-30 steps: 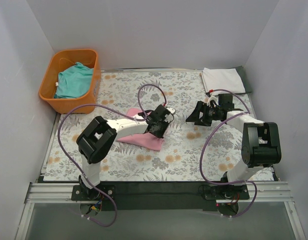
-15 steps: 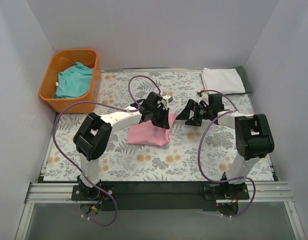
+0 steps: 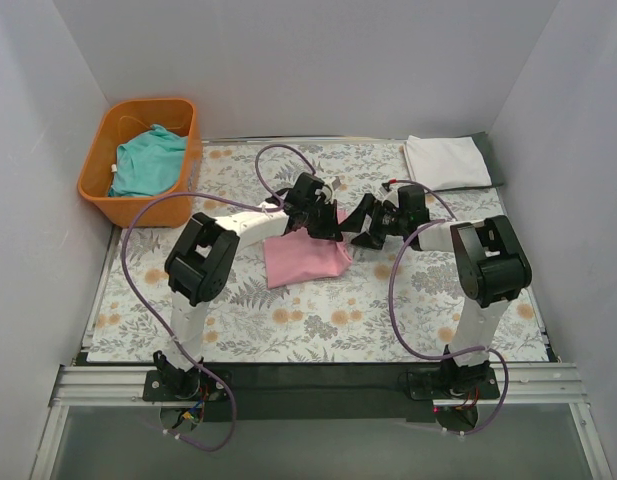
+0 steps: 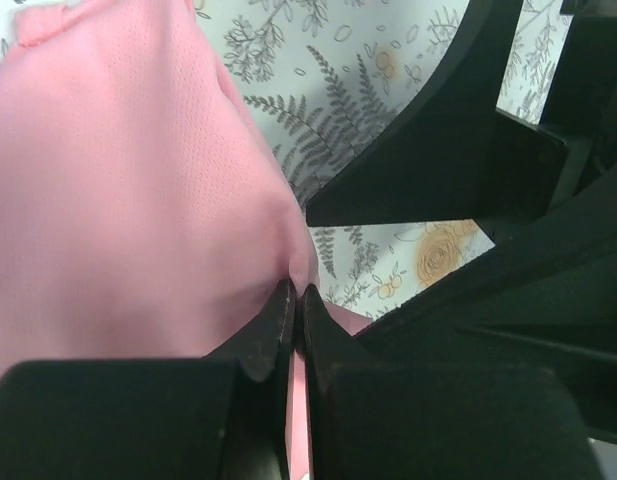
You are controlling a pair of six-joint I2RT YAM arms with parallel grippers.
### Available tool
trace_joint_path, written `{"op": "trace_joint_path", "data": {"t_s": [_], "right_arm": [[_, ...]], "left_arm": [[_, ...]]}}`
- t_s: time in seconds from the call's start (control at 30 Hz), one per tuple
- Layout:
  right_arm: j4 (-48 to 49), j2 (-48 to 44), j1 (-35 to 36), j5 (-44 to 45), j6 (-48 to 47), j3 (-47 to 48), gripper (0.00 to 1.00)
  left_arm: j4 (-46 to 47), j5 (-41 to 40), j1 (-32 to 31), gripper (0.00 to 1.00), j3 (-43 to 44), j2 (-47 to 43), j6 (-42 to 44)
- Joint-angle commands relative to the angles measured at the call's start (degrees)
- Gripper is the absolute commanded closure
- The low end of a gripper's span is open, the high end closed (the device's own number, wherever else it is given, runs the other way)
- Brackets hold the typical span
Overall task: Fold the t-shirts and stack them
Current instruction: Neatly place the folded tshirt to the corner
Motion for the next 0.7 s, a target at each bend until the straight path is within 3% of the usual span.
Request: {"op": "trace_joint_path", "data": {"t_s": [0.0,0.2,0.67], "right_arm": [[4.29,2.68,0.95,3.61,3.48,3.05,0.23],[7.53,6.29,0.78,4.67,9.62,3.41,0.30],[13.51,3.56,-5.73,-2.62,12.70,1.65,0.28]], "left_arm": [[4.46,3.75,-0.85,1.00,2.85,-1.75,-2.25],[8.16,5.15,-0.67,1.00,0.83,-2.72,-4.54],[7.55,5.33,1.26,1.00,-1.28,-2.99,-6.03]]}}
